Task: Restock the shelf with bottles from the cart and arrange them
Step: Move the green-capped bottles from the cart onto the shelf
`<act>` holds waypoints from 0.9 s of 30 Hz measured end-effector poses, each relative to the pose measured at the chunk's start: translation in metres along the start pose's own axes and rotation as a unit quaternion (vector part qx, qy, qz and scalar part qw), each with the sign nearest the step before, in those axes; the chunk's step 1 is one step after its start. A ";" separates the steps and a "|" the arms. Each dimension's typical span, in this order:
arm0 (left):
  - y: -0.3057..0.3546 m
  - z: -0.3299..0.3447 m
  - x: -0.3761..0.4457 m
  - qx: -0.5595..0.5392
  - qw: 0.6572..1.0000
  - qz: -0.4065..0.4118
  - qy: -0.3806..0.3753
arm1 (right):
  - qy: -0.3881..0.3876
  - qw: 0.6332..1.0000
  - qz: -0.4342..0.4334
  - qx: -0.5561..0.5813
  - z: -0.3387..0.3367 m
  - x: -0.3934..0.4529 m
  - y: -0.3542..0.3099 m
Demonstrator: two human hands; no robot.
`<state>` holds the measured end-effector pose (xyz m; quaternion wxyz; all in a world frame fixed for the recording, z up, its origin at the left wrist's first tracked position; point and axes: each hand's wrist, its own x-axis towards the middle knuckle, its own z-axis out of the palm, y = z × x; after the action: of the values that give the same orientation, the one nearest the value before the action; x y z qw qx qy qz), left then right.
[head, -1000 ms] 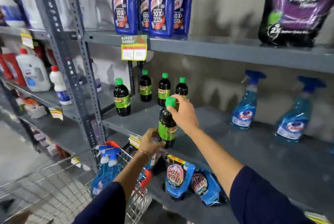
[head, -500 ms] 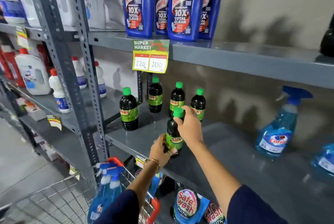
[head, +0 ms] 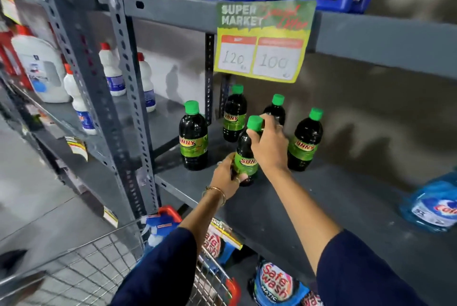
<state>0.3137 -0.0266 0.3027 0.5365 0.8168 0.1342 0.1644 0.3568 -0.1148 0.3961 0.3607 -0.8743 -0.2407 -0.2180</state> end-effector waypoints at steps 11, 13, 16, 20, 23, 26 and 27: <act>-0.044 -0.049 -0.049 0.093 0.985 0.005 0.145 | 0.146 0.976 -0.128 0.103 0.017 -0.058 -0.001; -0.058 -0.070 -0.069 0.129 0.972 0.010 0.197 | 0.126 0.971 -0.176 0.103 0.032 -0.081 -0.010; -0.088 -0.099 -0.101 0.195 0.950 -0.046 0.240 | 0.000 0.969 -0.226 0.105 0.060 -0.117 -0.022; -0.132 -0.125 -0.146 0.250 0.933 -0.145 0.216 | -0.169 0.948 -0.259 0.074 0.090 -0.164 -0.029; -0.178 -0.135 -0.189 0.246 0.934 -0.207 0.156 | -0.281 0.927 -0.247 0.036 0.116 -0.196 -0.023; -0.226 -0.134 -0.232 0.267 0.912 -0.302 0.082 | -0.395 0.905 -0.159 -0.017 0.151 -0.228 -0.007; -0.239 -0.131 -0.244 0.264 0.905 -0.327 0.059 | -0.430 0.894 -0.118 -0.033 0.158 -0.237 0.000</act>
<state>0.0276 0.0789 0.1009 0.3158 0.8278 0.4635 -0.0136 0.2021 -0.0605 0.1625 0.1648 -0.8591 -0.4667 0.1304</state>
